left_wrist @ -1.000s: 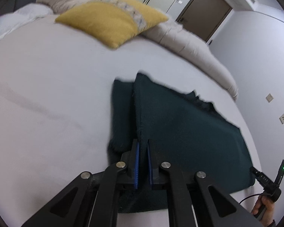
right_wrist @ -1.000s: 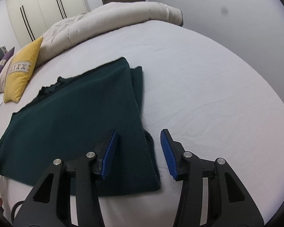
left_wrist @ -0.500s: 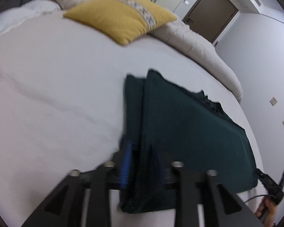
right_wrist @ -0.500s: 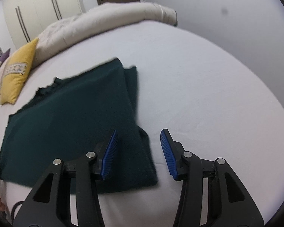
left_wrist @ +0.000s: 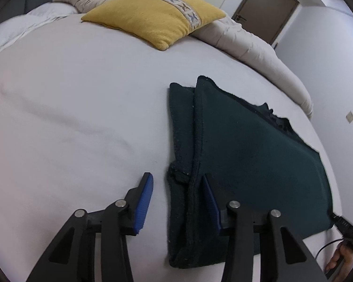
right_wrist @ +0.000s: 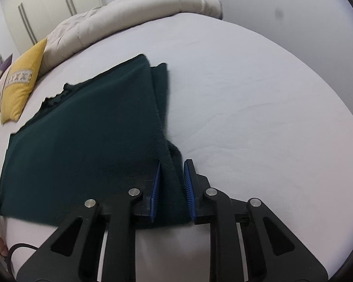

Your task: Fold small clothes

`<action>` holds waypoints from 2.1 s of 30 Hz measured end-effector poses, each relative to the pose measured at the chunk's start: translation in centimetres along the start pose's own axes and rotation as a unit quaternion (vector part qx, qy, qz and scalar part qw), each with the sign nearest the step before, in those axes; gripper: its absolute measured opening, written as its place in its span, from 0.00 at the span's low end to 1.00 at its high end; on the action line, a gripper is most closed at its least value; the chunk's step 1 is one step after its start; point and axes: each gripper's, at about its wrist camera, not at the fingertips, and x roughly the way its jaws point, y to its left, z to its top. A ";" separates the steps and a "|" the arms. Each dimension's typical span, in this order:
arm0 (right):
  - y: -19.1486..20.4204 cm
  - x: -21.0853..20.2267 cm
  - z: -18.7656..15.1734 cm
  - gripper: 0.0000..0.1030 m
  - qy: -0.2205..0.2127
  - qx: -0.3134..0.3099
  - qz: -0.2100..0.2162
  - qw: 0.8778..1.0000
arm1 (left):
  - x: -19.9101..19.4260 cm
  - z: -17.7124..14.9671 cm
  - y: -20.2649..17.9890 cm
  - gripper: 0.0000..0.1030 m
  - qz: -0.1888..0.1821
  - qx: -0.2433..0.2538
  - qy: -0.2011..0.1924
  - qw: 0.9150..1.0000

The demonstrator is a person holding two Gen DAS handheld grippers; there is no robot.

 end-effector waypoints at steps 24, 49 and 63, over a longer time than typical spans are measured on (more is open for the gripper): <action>5.8 -3.5 0.9 0.38 -0.023 -0.019 0.123 0.992 | -1.9 0.4 2.2 0.59 -0.012 -0.042 0.001 0.999; 16.4 2.6 1.0 0.52 0.167 0.063 0.413 0.893 | 2.9 4.5 2.8 0.82 -0.191 -0.127 0.150 0.962; 24.1 6.3 -0.3 0.51 0.237 0.079 0.451 0.857 | 4.3 3.3 4.9 0.20 -0.285 -0.209 0.159 0.922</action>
